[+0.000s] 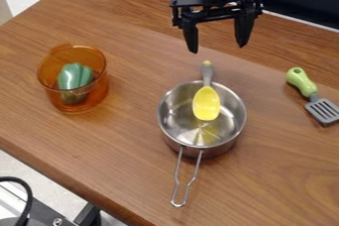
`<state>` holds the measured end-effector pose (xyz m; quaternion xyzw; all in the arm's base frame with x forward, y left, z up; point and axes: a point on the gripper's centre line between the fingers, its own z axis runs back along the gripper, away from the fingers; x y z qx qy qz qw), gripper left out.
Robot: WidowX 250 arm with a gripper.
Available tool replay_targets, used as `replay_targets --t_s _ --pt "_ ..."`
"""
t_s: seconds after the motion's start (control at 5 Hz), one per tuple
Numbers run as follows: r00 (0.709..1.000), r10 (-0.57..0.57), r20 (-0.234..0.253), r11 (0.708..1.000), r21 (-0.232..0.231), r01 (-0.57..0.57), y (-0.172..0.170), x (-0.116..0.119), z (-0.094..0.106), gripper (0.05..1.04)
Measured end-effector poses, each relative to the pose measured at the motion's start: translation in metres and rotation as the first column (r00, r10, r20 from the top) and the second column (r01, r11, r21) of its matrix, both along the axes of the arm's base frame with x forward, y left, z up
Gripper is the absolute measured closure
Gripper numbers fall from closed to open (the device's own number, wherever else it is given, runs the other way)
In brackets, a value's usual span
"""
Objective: Put the green spatula above the orange pot
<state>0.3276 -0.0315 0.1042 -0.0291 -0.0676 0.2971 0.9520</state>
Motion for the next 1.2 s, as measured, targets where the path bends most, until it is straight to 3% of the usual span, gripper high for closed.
replay_targets --t_s 0.2,0.4,0.6,0.8,1.0,1.2 --pt "0.999 0.006 -0.034 1.000 0.002 -0.006 0.000 -0.003 -0.011 0.084" --pt "0.994 0.107 0.036 0.994 -0.009 -0.107 -0.009 0.007 -0.010 0.084" --pt "0.993 0.103 0.063 0.994 -0.044 -0.101 -0.023 0.014 -0.002 0.084" --pt "0.987 0.147 0.060 0.987 -0.069 -0.143 -0.041 0.021 -0.004 0.084" --pt "0.982 0.186 0.045 0.981 -0.065 -0.182 -0.066 0.029 -0.014 0.084" --pt "0.981 0.193 0.029 0.979 -0.071 -0.191 -0.087 0.032 -0.035 0.084"
